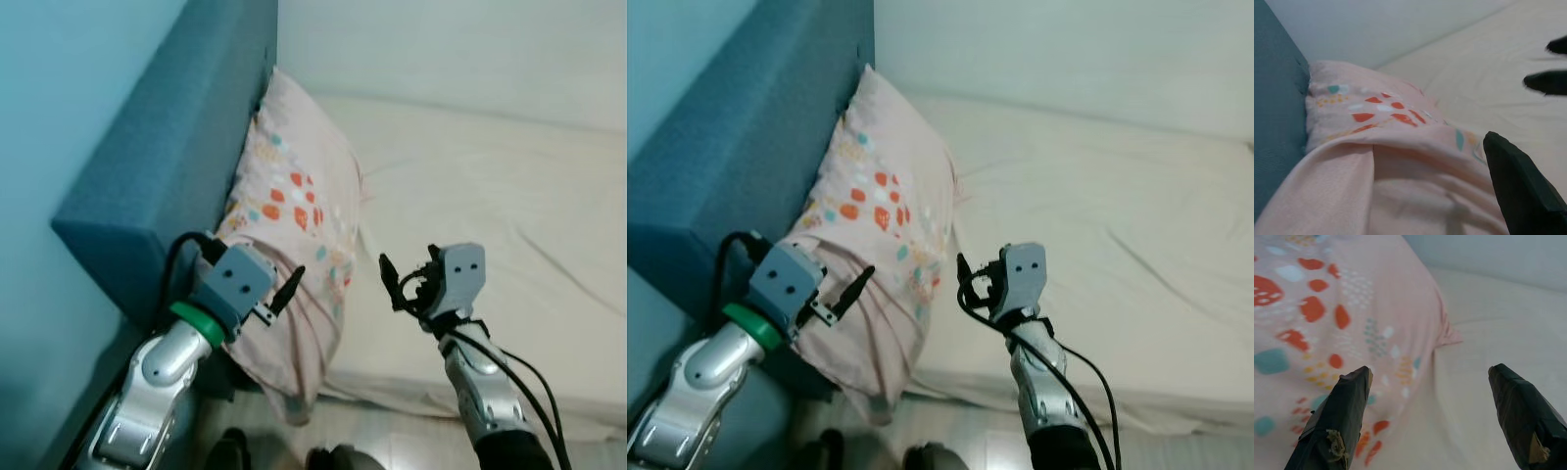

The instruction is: Clean up the room

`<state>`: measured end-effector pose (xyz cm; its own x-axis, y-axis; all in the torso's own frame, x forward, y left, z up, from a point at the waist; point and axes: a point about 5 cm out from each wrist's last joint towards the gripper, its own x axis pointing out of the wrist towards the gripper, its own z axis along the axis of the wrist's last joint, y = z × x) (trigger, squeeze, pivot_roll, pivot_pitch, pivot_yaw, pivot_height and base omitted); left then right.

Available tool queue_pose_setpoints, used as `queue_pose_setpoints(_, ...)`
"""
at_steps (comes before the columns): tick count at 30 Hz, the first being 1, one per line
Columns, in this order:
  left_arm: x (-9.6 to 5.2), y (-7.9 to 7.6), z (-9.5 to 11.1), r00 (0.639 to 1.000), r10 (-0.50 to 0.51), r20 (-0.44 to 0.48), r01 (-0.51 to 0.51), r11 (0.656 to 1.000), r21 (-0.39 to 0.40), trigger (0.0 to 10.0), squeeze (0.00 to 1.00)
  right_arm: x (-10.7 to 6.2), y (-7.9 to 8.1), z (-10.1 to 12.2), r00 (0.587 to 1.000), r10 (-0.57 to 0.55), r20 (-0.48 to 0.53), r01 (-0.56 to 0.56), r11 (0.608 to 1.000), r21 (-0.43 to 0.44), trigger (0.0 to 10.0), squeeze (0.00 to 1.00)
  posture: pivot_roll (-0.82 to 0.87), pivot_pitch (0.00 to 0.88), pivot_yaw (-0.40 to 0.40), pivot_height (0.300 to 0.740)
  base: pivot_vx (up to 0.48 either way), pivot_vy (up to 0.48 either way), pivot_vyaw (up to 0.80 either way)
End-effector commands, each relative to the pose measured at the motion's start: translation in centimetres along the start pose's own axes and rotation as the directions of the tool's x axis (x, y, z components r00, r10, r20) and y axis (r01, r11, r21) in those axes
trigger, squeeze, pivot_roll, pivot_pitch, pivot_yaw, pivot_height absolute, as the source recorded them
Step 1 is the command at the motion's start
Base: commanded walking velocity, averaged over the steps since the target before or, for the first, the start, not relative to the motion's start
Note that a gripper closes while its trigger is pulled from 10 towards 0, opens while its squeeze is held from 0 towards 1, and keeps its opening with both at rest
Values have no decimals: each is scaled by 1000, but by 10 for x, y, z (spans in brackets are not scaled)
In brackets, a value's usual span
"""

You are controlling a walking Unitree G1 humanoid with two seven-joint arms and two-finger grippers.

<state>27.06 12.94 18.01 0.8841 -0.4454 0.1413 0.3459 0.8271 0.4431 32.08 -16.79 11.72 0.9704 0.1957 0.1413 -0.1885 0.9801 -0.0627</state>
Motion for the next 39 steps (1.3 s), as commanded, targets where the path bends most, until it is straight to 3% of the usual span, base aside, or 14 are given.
queue_pose_setpoints(1,-1,-7,-2,1000,-20,-6,20,1000,-7,10000,0,-7,-5,-8,999,-18,-37,18,1000,3,10000,0,-34,175,-32,740,0,-405,0)
queue_pose_setpoints(9,0,-7,-3,1000,-21,-9,21,1000,-5,10000,0,-7,-5,-8,999,-19,-38,19,1000,3,10000,0,-37,173,-33,740,0,-367,0)
queue_pose_setpoints(16,1,-8,-7,999,-21,-36,20,1000,-15,10000,0,-8,-5,-9,999,-20,-40,21,1000,5,10000,0,-38,176,-30,740,0,0,0)
queue_pose_setpoints(24,2,-6,-9,998,-11,-54,9,1000,-22,10000,0,-8,-5,-9,999,-24,-39,24,1000,8,10000,0,-38,178,-28,740,0,429,0)
queue_pose_setpoints(39,1,-10,-8,999,-29,-38,29,1000,-8,10000,0,-11,-6,-13,998,-23,-59,23,1000,8,10000,0,-39,182,-27,740,0,0,0)
